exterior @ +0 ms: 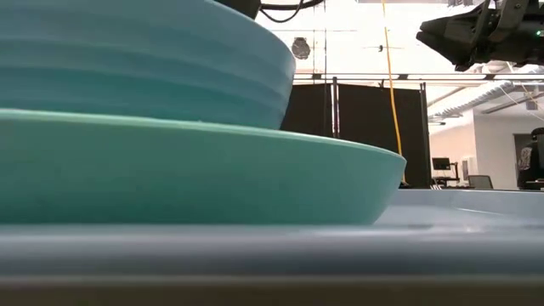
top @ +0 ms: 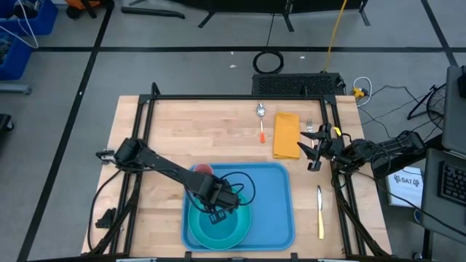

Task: Set up tray
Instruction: Put the blue bowl on the light blue plate, then put the yellow napkin on the blue tray to the right of the light blue plate

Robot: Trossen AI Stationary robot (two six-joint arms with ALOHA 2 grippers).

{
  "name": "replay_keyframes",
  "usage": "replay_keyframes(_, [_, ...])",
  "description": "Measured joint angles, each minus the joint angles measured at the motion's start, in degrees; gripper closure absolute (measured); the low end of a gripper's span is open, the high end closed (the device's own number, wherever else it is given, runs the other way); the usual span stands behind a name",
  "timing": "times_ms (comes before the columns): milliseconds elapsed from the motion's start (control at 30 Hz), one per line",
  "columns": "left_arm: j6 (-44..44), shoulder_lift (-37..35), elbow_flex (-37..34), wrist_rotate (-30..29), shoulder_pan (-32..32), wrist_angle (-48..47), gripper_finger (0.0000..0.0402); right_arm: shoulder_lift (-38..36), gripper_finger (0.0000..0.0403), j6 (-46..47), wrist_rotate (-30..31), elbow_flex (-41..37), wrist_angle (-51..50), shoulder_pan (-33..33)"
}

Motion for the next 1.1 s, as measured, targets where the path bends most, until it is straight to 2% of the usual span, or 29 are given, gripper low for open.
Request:
replay_keyframes(167, [-1.3, 0.0, 0.0, 0.6, -0.1, -0.3, 0.0391, 0.0, 0.0229, 0.0, -1.8, 0.0, 0.0, 0.0])
replay_keyframes(433, [-3.8, 0.0, 0.0, 0.1, -0.1, -0.2, 0.0328, 0.0, 0.0229, 0.0, -2.9, 0.0, 0.0, 0.0])
replay_keyframes(633, [0.6, -0.4, 0.0, 0.5, -0.1, -0.2, 0.0316, 0.0, 0.0229, 0.0, -2.9, 0.0, 0.0, 0.0])
replay_keyframes(800, [2.4, -4.4, -0.1, -4.7, -1.0, 1.8, 0.0315, 0.0, 0.0229, 0.0, -2.9, 0.0, 0.0, 0.0])
replay_keyframes(867, [3.8, -6.3, -0.1, -7.7, -1.2, 3.5, 0.0315, 0.0, 0.0229, 0.0, -2.8, 0.0, 0.0, 0.0])
replay_keyframes(933, [6.8, -8.7, -0.1, -13.5, -2.0, 4.5, 0.0315, 0.0, 0.0229, 0.0, -2.8, 0.0, 0.0, 0.0])
replay_keyframes(1033, [9.3, -12.8, -0.1, -28.5, -3.7, 4.2, 0.0314, 0.0, 0.0229, 3.9, -2.4, 0.1, -0.3, 0.0])
replay_keyframes(1100, [10.5, -15.5, -0.1, -38.5, -4.9, 4.3, 0.0314, 0.0, 0.0229, 7.2, 0.5, 1.1, -1.9, 0.0])
